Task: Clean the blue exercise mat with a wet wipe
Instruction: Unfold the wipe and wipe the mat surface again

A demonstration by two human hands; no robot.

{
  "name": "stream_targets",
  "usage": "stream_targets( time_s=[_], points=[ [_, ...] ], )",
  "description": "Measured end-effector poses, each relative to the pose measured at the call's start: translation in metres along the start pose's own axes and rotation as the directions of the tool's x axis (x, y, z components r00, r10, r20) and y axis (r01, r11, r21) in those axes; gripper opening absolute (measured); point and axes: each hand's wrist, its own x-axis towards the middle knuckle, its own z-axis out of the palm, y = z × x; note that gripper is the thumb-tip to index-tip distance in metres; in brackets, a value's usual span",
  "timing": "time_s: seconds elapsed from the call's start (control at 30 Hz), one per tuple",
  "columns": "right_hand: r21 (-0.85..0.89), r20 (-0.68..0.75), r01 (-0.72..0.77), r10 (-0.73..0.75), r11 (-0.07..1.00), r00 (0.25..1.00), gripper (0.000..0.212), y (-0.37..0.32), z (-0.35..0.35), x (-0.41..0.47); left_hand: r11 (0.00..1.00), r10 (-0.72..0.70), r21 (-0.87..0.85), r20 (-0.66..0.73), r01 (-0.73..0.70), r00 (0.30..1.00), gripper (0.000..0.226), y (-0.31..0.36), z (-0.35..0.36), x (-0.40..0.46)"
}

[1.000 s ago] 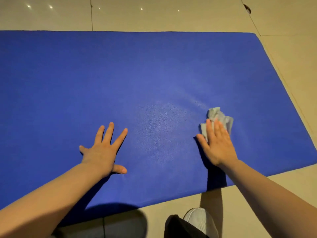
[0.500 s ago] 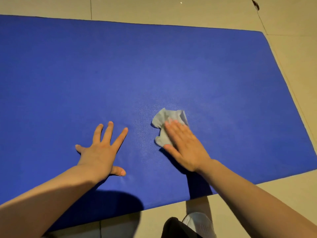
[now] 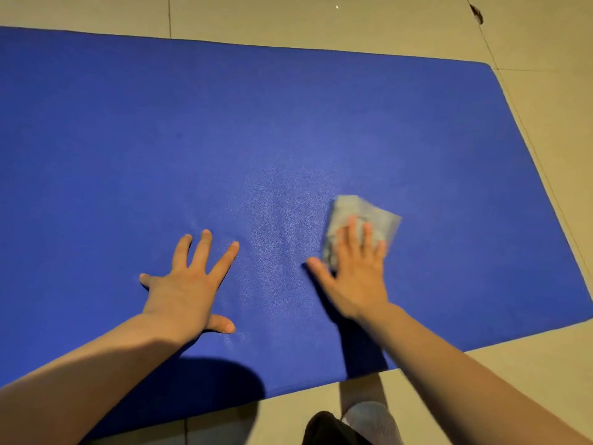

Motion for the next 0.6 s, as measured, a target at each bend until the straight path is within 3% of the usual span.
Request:
stream_targets(
  time_s=[0.1,0.23,0.3,0.37,0.47,0.53,0.6],
  points=[
    [-0.04,0.039,0.286,-0.285,0.957,0.958,0.101,-0.033,0.012,-0.002,1.0,0.003,0.004,0.004,-0.003,1.0,0.124,0.0,-0.001,-0.001],
    [-0.167,-0.013,0.376,-0.383,0.911,0.924,0.083,0.001,0.007,0.017,0.999,0.015,0.035,-0.003,-0.015,1.0,0.123,0.0,-0.001,-0.002],
    [-0.146,-0.025,0.274,-0.28,0.951,0.96,0.091,0.021,-0.003,0.029,0.998,0.031,0.053,-0.017,-0.03,0.999,0.122,-0.002,-0.001,-0.003],
    [-0.163,-0.048,0.061,-0.07,0.985,0.996,0.103,0.042,-0.017,0.039,0.996,0.045,0.073,-0.017,-0.044,0.999,0.121,-0.004,-0.001,-0.004],
    [-0.212,0.013,-0.172,0.178,0.962,0.984,0.103,0.071,-0.042,0.052,0.995,0.054,0.086,-0.021,-0.052,0.998,0.12,-0.004,0.001,-0.003],
    [-0.223,0.014,-0.199,0.207,0.954,0.978,0.102,0.08,-0.053,0.055,0.993,0.061,0.101,-0.026,-0.058,0.998,0.119,-0.004,0.001,-0.001],
    [-0.128,-0.041,-0.179,0.175,0.976,0.984,0.096,0.08,-0.056,0.051,0.992,0.063,0.108,-0.021,-0.06,0.998,0.12,-0.004,0.0,0.0]
  ],
)
